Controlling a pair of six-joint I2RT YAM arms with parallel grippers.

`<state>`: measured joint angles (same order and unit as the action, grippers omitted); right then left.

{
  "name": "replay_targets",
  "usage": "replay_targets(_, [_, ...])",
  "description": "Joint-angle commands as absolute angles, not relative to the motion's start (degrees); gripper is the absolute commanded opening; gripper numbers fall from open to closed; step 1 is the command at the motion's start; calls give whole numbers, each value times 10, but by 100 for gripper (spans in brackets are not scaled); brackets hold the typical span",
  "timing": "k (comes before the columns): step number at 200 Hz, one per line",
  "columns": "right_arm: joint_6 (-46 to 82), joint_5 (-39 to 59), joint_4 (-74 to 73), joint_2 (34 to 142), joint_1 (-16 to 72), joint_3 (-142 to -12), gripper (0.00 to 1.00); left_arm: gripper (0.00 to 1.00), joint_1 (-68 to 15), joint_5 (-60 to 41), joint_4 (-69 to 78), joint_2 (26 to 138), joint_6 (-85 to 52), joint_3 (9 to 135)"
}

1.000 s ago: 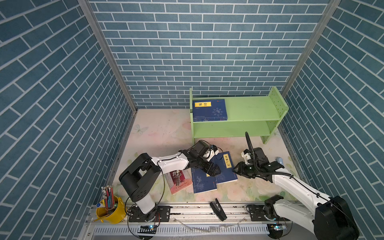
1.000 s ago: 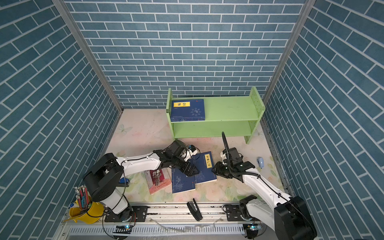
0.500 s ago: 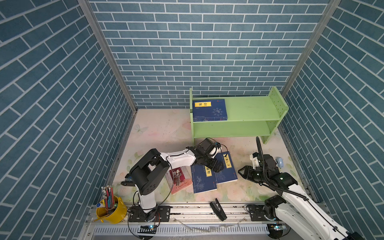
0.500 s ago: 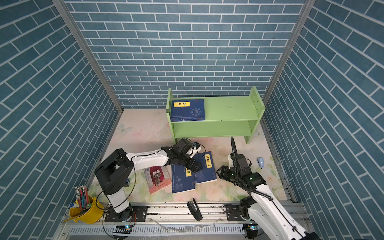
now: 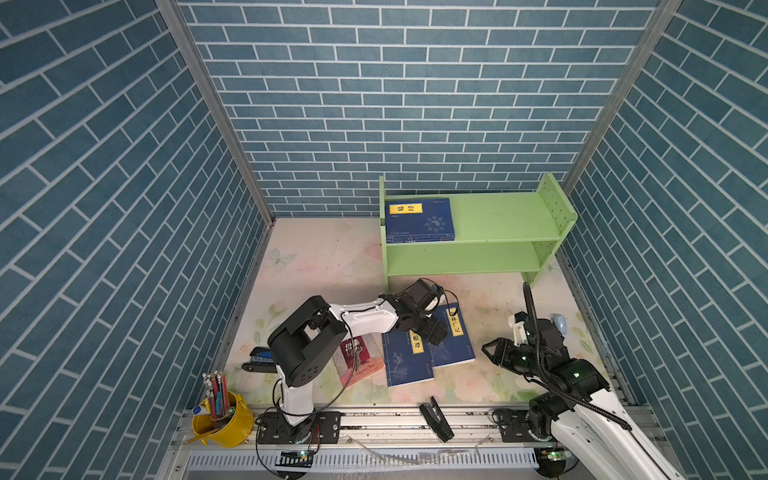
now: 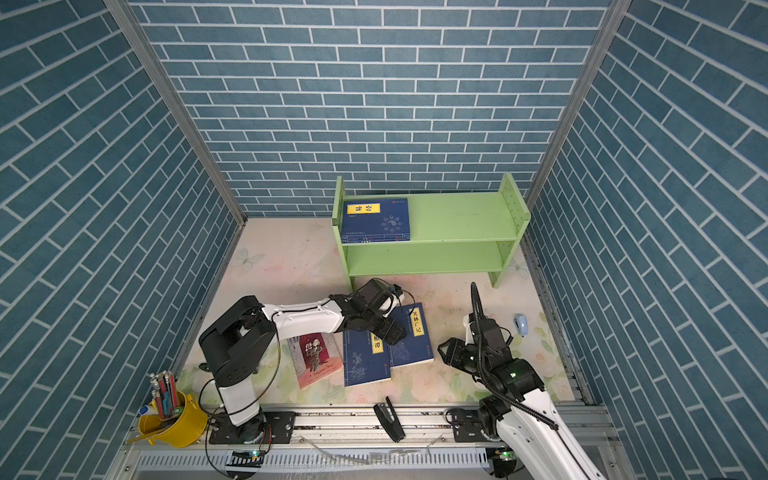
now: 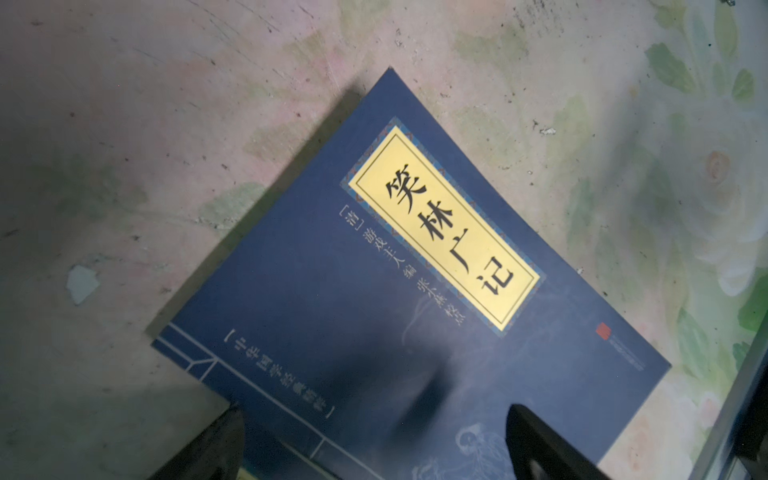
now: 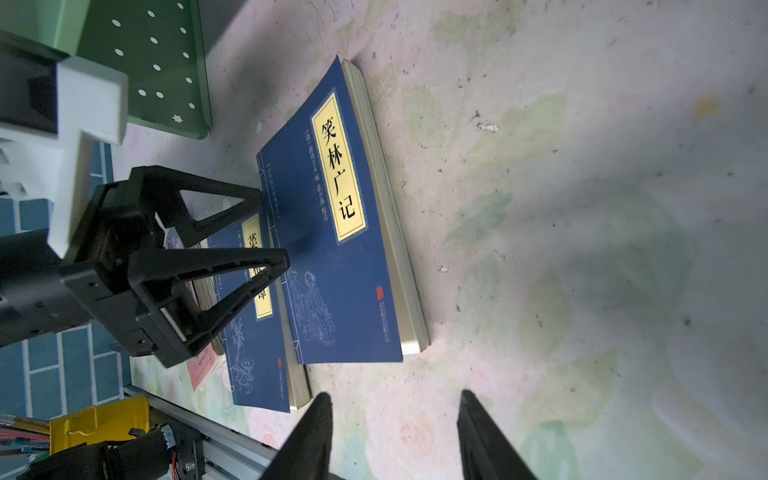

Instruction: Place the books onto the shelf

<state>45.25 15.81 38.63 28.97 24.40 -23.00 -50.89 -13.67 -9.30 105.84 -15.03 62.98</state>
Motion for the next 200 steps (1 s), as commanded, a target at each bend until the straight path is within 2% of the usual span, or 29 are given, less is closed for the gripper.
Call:
replay_targets(1, [472, 145, 408, 276, 242, -228, 50, 99, -514, -135, -125, 1085, -144, 636])
replay_targets(56, [473, 141, 407, 279, 243, -228, 51, 100, -527, -163, -147, 1114, -142, 660])
replay_targets(90, [478, 133, 392, 290, 242, -217, 56, 99, -541, -169, -159, 1124, -135, 677])
replay_targets(130, [467, 146, 347, 376, 243, -210, 60, 99, -545, -197, -153, 1096, -144, 662])
replay_targets(200, [465, 204, 237, 473, 238, -185, 60, 99, -554, -282, -106, 1092, -158, 627])
